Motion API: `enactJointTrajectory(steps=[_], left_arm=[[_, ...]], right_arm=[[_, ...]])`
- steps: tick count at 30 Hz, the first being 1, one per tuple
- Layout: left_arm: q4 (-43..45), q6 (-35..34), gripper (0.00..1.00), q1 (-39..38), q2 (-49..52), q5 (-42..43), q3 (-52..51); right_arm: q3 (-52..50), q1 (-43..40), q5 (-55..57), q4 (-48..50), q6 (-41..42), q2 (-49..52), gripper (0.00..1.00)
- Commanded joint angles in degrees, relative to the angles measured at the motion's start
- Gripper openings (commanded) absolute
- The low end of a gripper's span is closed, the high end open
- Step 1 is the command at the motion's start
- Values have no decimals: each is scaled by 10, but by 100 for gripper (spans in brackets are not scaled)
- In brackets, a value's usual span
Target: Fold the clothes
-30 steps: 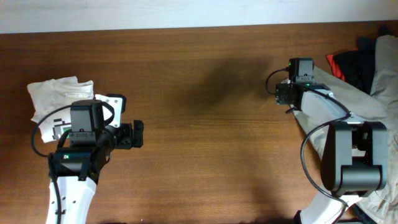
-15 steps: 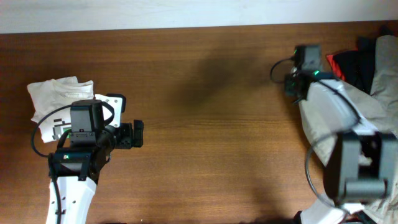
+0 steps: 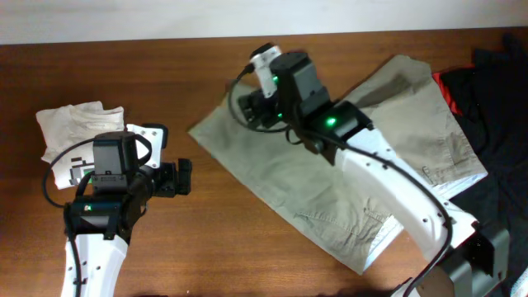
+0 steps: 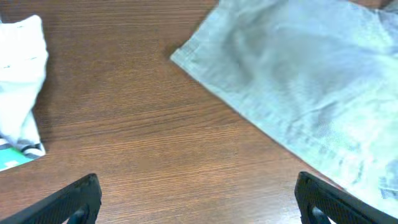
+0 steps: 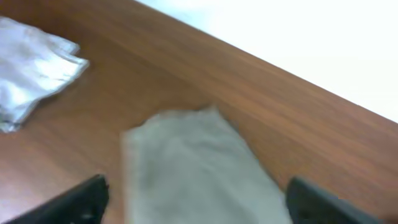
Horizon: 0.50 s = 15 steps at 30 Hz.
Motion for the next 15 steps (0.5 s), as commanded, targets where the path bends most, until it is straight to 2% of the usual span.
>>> enactJointTrajectory(steps=[1, 4, 6, 8, 9, 12, 15], left_arm=[[1, -7, 99, 0, 0, 172, 9], [0, -98, 99, -11, 35, 209, 0], [1, -169, 99, -55, 93, 209, -5], [7, -241, 99, -107, 174, 207, -5], [23, -294, 99, -143, 247, 207, -5], [100, -354, 99, -202, 367, 207, -5], [167, -408, 99, -242, 438, 207, -5]], right_arm=[[10, -97, 75, -120, 7, -80, 99], [10, -185, 75, -247, 7, -129, 99], [10, -244, 75, -298, 17, -140, 99], [10, -288, 74, -330, 33, -140, 99], [10, -304, 75, -344, 33, -140, 99], [10, -310, 75, -351, 33, -140, 99], [10, -310, 75, -352, 33, -140, 99]])
